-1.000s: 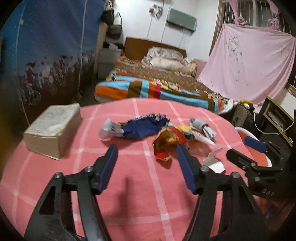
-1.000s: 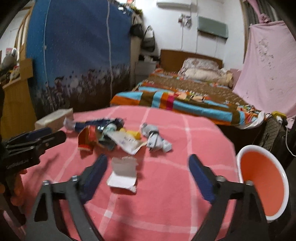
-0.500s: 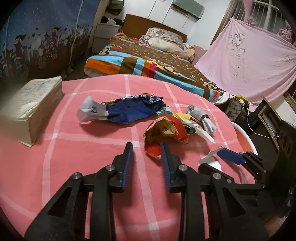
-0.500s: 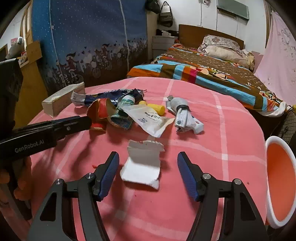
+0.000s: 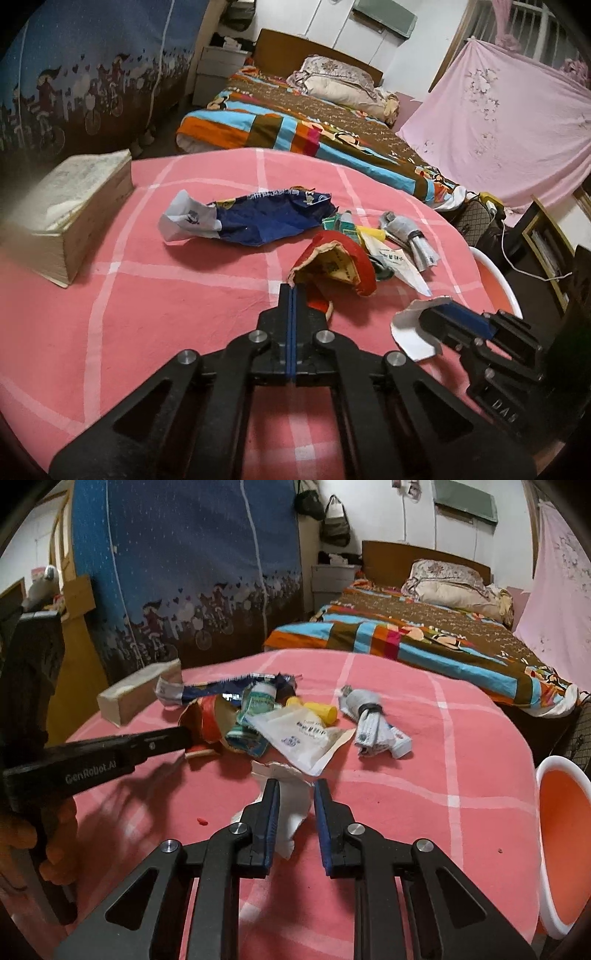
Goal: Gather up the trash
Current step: 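Grasp the red cup piece with the left tool while the right tool grasps white paper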
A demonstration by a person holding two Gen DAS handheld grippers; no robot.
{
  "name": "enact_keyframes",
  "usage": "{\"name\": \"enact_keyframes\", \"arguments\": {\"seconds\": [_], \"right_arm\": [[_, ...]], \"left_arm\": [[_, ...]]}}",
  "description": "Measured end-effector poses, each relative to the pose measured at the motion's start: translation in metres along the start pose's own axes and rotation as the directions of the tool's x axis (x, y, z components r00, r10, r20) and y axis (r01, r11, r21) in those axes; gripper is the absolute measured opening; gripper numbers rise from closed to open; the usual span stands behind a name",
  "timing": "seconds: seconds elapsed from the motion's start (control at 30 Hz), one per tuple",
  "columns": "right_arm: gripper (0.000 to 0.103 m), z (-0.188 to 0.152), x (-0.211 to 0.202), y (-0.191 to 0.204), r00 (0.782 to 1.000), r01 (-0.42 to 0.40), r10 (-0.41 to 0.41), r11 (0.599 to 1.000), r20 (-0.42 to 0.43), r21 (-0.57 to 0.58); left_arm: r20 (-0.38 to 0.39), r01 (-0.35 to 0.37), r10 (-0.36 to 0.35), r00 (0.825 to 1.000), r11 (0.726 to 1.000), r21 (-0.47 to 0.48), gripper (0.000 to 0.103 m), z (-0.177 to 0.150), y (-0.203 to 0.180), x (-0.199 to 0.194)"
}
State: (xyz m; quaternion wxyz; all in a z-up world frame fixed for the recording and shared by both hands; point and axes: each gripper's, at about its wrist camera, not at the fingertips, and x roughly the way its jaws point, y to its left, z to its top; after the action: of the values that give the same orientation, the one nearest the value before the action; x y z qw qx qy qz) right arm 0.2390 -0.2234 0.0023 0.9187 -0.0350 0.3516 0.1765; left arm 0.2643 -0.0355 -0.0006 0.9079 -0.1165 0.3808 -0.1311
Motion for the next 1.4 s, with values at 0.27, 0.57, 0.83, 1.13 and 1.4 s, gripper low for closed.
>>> {"name": "enact_keyframes", "arguments": {"seconds": [0.27, 0.57, 0.83, 1.13, 1.4], "right_arm": [[0.014, 0.002, -0.002, 0.003, 1.000, -0.010, 0.011, 1.000, 0.020, -0.013], [0.015, 0.002, 0.003, 0.006, 1.000, -0.021, 0.021, 1.000, -0.006, -0.023], [0.036, 0.000, 0.004, 0.007, 0.999, -0.029, 0.028, 0.999, -0.017, -0.027], [0.044, 0.000, 0.010, 0.014, 0.998, -0.050, 0.047, 0.997, -0.051, -0.065], [0.049, 0.000, 0.022, 0.019, 0.989, -0.111, 0.102, 0.991, -0.110, -0.078]], "left_arm": [[0.073, -0.042, 0.038, 0.997, 0.998, 0.050, 0.000, -0.008, -0.008, -0.021], [0.018, -0.032, 0.032, 0.999, 0.999, 0.016, 0.000, -0.025, -0.002, -0.034], [0.002, -0.010, 0.010, 1.000, 0.999, 0.033, 0.000, -0.030, 0.000, -0.032], [0.003, 0.010, -0.010, 1.000, 0.999, -0.047, 0.014, -0.020, 0.011, -0.022], [-0.002, -0.002, 0.002, 1.000, 0.998, -0.061, 0.000, -0.022, 0.018, -0.018]]}}
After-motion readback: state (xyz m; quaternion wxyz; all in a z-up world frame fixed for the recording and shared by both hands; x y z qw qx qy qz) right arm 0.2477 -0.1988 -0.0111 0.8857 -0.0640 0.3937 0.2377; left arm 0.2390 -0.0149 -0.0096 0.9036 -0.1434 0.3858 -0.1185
